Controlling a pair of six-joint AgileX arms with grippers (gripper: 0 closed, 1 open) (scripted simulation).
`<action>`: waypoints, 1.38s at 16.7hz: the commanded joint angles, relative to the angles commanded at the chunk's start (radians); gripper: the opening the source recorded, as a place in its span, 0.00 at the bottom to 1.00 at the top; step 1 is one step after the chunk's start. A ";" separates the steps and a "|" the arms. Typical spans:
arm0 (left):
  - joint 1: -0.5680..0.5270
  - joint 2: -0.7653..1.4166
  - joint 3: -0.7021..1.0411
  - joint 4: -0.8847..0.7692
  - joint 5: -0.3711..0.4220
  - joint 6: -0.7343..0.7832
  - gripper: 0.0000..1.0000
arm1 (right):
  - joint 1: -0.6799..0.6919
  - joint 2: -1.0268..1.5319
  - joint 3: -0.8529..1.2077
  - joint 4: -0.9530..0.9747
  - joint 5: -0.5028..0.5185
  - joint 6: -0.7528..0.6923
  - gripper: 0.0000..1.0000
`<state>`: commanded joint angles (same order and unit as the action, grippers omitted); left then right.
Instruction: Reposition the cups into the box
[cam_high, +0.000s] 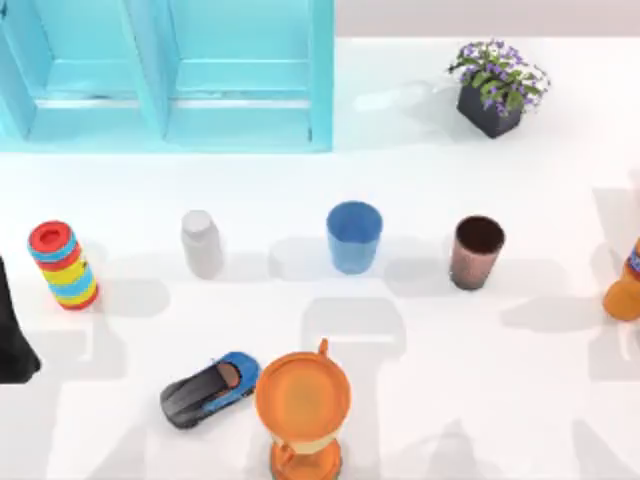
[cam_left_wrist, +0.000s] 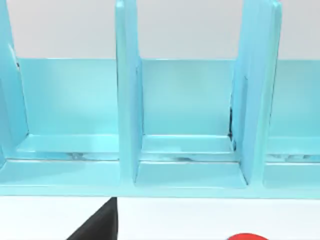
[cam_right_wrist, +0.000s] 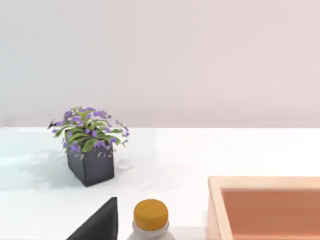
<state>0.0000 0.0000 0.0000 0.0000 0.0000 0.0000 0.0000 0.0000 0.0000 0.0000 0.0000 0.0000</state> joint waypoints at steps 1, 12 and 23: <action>0.000 0.000 0.000 0.000 0.000 0.000 1.00 | 0.000 0.000 0.000 0.000 0.000 0.000 1.00; 0.000 0.000 0.000 0.000 0.000 0.000 1.00 | 0.110 0.436 0.447 -0.374 -0.014 0.173 1.00; 0.000 0.000 0.000 0.000 0.000 0.000 1.00 | 0.297 1.488 1.401 -1.092 -0.011 0.375 1.00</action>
<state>0.0000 0.0000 0.0000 0.0000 0.0000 0.0000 0.2967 1.4877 1.4012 -1.0921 -0.0110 0.3750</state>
